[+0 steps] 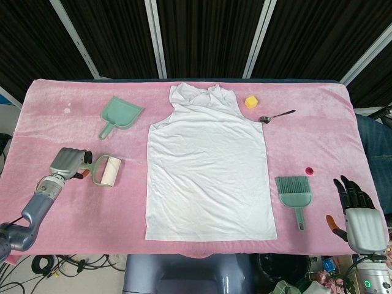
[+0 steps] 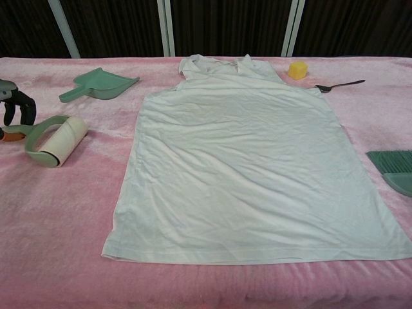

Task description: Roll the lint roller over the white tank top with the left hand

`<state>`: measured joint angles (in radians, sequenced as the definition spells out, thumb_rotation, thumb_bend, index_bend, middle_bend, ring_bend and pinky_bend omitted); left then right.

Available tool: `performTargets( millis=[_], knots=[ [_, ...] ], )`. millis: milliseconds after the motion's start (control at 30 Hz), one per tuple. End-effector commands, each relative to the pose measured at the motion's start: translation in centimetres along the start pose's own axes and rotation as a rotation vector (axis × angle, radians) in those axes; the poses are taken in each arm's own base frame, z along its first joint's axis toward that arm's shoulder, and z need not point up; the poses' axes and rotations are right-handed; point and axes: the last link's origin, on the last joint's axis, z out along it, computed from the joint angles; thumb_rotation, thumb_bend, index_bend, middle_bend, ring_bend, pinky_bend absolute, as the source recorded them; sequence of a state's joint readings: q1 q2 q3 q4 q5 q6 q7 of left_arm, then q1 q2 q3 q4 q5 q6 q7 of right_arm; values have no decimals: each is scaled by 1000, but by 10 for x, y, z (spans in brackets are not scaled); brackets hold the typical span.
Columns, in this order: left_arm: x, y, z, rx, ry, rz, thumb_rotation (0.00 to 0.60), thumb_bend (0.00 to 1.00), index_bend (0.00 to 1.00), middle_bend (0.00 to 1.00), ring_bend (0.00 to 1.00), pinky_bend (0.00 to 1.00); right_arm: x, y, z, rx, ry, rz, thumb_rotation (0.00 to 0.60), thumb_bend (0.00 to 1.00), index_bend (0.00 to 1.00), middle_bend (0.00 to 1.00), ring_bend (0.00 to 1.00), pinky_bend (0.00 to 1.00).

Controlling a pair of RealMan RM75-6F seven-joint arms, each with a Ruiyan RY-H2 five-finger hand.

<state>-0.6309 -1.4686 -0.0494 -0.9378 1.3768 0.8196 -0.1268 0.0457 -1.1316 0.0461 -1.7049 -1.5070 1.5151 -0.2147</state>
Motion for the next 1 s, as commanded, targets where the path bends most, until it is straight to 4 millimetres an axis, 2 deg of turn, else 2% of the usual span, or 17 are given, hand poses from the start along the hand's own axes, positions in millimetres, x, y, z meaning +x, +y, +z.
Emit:
performTargets(
  millis=[33,200,367,500,600,733,1000],
  knots=[
    [14,3,-2,-19,25,-20,600,549,660,601,499,668,0,1,0,-3,-1,0,600,197,0,43,94,209],
    [44,14,-9,-72,53,-65,600,549,666,604,498,668,0,2,0,-12,-6,-1,600,197,0,43,94,209],
    [68,30,-11,-129,41,-20,600,549,674,610,499,680,0,1,0,-13,-10,-3,600,198,0,43,94,209],
    [97,54,-6,-183,61,85,600,549,680,615,502,684,0,-1,0,-5,-12,2,600,199,0,43,95,209],
    [110,72,0,-198,52,120,600,549,681,616,503,685,-1,-1,0,1,-13,-3,600,199,0,43,95,209],
    [119,96,12,-202,41,173,600,549,684,616,503,685,-2,-1,0,-2,-17,-3,600,200,0,43,95,209],
    [117,135,30,-194,-11,178,600,552,690,618,503,685,-2,1,1,-12,-20,1,600,200,0,43,95,209]
  ],
)
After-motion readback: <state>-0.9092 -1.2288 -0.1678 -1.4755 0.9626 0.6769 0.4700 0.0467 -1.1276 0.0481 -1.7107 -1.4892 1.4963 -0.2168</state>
